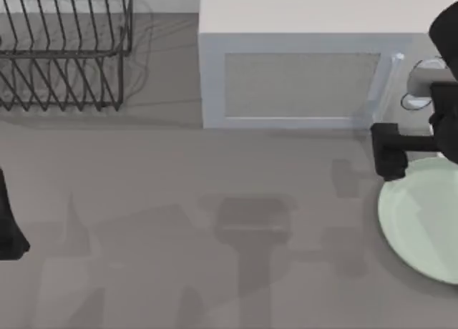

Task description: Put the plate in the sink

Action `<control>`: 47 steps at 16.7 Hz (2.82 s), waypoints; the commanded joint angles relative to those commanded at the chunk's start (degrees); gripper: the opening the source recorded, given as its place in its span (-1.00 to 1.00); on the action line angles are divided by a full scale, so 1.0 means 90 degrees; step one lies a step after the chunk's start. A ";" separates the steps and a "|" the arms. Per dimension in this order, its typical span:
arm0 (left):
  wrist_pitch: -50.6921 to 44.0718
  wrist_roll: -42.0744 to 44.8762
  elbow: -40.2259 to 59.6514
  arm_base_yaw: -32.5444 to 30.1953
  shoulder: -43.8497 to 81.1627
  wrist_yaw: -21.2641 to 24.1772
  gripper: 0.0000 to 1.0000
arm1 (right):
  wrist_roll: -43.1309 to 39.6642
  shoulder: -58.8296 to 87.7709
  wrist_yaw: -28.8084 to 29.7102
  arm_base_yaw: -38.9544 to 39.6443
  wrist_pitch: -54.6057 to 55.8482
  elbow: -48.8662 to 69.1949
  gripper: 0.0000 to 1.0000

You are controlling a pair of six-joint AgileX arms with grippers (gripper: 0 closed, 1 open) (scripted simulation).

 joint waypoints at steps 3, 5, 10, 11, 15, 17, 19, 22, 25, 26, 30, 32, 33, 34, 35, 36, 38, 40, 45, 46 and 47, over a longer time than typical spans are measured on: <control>0.0000 0.0000 0.0000 0.0000 0.0000 0.0000 1.00 | 0.0213 0.1026 0.0000 0.0206 -0.0595 0.0722 1.00; 0.0000 0.0000 0.0000 0.0000 0.0000 0.0000 1.00 | 0.0291 0.1373 0.0001 0.0280 -0.0809 0.0984 1.00; 0.0000 0.0000 0.0000 0.0000 0.0000 0.0000 1.00 | 0.0308 0.1453 0.0001 0.0297 -0.0859 0.1046 1.00; 0.0000 0.0000 0.0000 0.0000 0.0000 0.0000 1.00 | 0.0301 0.1435 0.0000 0.0265 -0.0843 0.1026 1.00; 0.0000 0.0000 0.0000 0.0000 0.0000 0.0000 1.00 | 0.0306 0.1655 0.0000 0.0280 -0.0388 0.0712 1.00; 0.0000 0.0000 0.0000 0.0000 0.0000 0.0000 1.00 | 0.0314 0.1888 0.0000 0.0297 0.0208 0.0407 1.00; 0.0000 0.0000 0.0000 0.0000 0.0000 0.0000 1.00 | 0.0322 0.2139 0.0000 0.0312 0.0875 0.0072 1.00; 0.0000 0.0000 0.0000 0.0000 0.0000 0.0000 1.00 | 0.0337 0.2451 0.0006 0.0312 0.1509 -0.0294 1.00; 0.0000 0.0000 0.0000 0.0000 0.0000 0.0000 1.00 | 0.0340 0.2503 0.0007 0.0313 0.1596 -0.0359 1.00; 0.0000 0.0000 0.0000 0.0000 0.0000 0.0000 1.00 | 0.0340 0.2503 0.0007 0.0313 0.1596 -0.0359 1.00; 0.0000 0.0000 0.0000 0.0000 0.0000 0.0000 1.00 | 0.0340 0.2503 0.0007 0.0313 0.1596 -0.0359 0.55; 0.0000 0.0000 0.0000 0.0000 0.0000 0.0000 1.00 | 0.0340 0.2503 0.0007 0.0313 0.1596 -0.0359 0.25; 0.0000 0.0000 0.0000 0.0000 0.0000 0.0000 1.00 | 0.0340 0.2503 0.0007 0.0313 0.1596 -0.0359 0.10; 0.0000 0.0000 0.0000 0.0000 0.0000 0.0000 1.00 | 0.0340 0.2503 0.0007 0.0313 0.1596 -0.0359 -0.06; 0.0000 0.0000 0.0000 0.0000 0.0000 0.0000 1.00 | 0.0340 0.2503 0.0007 0.0313 0.1596 -0.0359 -0.21; 0.0000 0.0000 0.0000 0.0000 0.0000 0.0000 1.00 | 0.0340 0.2503 0.0007 0.0313 0.1596 -0.0359 -0.36; 0.0000 0.0000 0.0000 0.0000 0.0000 0.0000 1.00 | 0.0340 0.2503 0.0007 0.0313 0.1596 -0.0359 -0.66; 0.0000 0.0000 0.0000 0.0000 0.0000 0.0000 1.00 | 0.0340 0.2503 0.0007 0.0313 0.1596 -0.0359 -0.96; 0.0000 0.0000 0.0000 0.0000 0.0000 0.0000 1.00 | 0.0340 0.2503 0.0007 0.0313 0.1596 -0.0359 -1.00; 0.0000 0.0000 0.0000 0.0000 0.0000 0.0000 1.00 | 0.0340 0.2503 0.0007 0.0313 0.1596 -0.0359 -1.00; 0.0000 0.0000 0.0000 0.0000 0.0000 0.0000 1.00 | 0.0340 0.2503 0.0007 0.0313 0.1596 -0.0359 -1.00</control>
